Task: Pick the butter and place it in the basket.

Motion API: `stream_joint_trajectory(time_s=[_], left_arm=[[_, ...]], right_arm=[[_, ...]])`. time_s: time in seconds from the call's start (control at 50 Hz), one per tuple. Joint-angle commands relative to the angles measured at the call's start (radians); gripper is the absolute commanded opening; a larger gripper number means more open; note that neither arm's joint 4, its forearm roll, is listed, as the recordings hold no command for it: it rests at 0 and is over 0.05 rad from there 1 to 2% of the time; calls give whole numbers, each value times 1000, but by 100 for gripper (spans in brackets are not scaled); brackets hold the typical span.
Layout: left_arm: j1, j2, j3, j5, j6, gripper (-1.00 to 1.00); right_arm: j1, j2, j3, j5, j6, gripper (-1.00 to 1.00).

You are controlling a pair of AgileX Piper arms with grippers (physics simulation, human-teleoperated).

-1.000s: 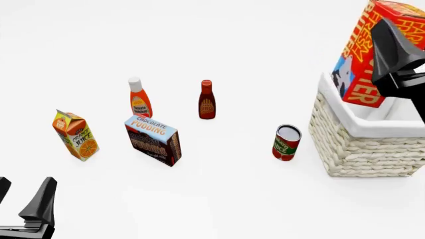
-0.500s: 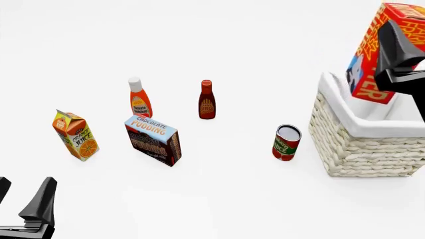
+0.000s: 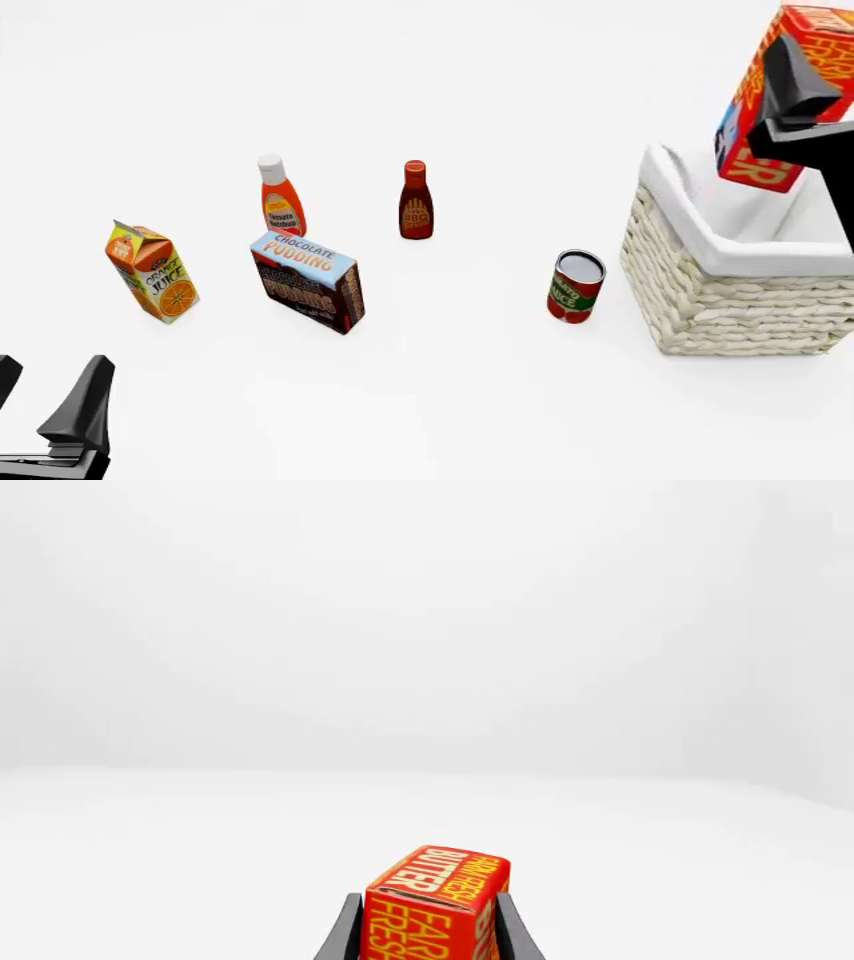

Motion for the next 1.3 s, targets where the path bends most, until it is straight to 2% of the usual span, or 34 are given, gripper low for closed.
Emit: stream_joint_trajectory(time_s=[0.02, 0.3, 0.92, 1.3], left_arm=[[0, 0, 0, 0, 0, 100], [0, 0, 0, 0, 0, 100], [0, 0, 0, 0, 0, 100], [0, 0, 0, 0, 0, 100]], right_arm=[[-51, 99, -33, -57, 3, -100], [-71, 139, -45, -81, -9, -100], [-167, 165, -24, -111, -26, -100], [-188, 228, -13, -155, -31, -100]])
